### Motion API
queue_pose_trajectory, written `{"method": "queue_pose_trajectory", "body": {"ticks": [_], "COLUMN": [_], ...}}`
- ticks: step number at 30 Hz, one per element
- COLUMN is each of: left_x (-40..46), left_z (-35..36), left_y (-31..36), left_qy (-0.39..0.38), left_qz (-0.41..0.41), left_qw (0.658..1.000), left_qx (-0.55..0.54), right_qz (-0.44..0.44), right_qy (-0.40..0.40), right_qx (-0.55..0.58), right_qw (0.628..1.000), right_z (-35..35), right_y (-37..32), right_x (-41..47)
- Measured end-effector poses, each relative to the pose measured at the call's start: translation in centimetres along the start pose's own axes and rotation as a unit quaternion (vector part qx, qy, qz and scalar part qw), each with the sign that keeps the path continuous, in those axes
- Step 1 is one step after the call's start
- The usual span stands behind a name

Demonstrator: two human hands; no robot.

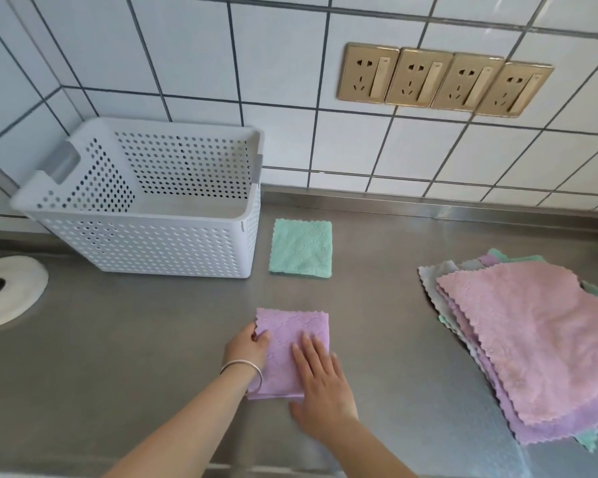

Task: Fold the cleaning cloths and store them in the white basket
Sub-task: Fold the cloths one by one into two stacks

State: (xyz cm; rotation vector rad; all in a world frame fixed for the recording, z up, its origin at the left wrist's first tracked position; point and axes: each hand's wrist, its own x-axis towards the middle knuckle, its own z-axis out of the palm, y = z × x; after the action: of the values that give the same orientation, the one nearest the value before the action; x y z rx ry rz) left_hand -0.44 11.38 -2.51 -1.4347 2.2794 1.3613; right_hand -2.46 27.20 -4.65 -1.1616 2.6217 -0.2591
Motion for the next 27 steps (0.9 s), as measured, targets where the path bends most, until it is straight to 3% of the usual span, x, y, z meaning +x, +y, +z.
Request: {"method": "queue_pose_trajectory", "body": {"ticks": [9,12,14,16,18,20,22,25,27], "left_x": [0.0,0.0,-0.1,-0.3,-0.5,-0.5,-0.3,-0.1,0.2], "left_z": [1.1,0.9,0.8,0.8,1.0,1.4,1.6,1.7,1.9], "left_y": [-0.8,-1.3,-1.9,-2.3,-2.6,-2.7,-2.2,0.6,3.8], "left_qy": [0.052,0.076,0.094,0.111,0.12,0.124,0.111,0.09,0.09], "left_qz": [-0.037,-0.008,-0.002,-0.007,-0.005,0.001,0.002,0.0,0.03], "left_qw": [0.998,0.996,0.99,0.985,0.979,0.974,0.978,0.994,0.995], "left_qx": [0.001,0.055,0.102,0.134,0.163,0.187,0.174,0.06,-0.004], "right_qz": [0.013,0.02,0.074,0.187,0.288,0.318,0.34,0.362,0.356], "right_qy": [-0.033,0.021,0.064,0.1,0.022,-0.04,-0.048,-0.022,0.031], "right_qx": [-0.024,-0.004,0.059,0.116,0.143,0.187,0.273,0.424,0.471], "right_qw": [0.999,1.0,0.993,0.97,0.947,0.929,0.898,0.83,0.806], "right_z": [1.4,1.1,0.1,-0.9,-1.6,-1.6,-2.0,-3.7,-5.6], "right_y": [0.9,0.8,0.7,0.9,1.2,1.6,1.9,3.0,4.6], "right_x": [0.2,0.4,0.6,1.0,1.8,2.3,2.9,4.1,5.2]}}
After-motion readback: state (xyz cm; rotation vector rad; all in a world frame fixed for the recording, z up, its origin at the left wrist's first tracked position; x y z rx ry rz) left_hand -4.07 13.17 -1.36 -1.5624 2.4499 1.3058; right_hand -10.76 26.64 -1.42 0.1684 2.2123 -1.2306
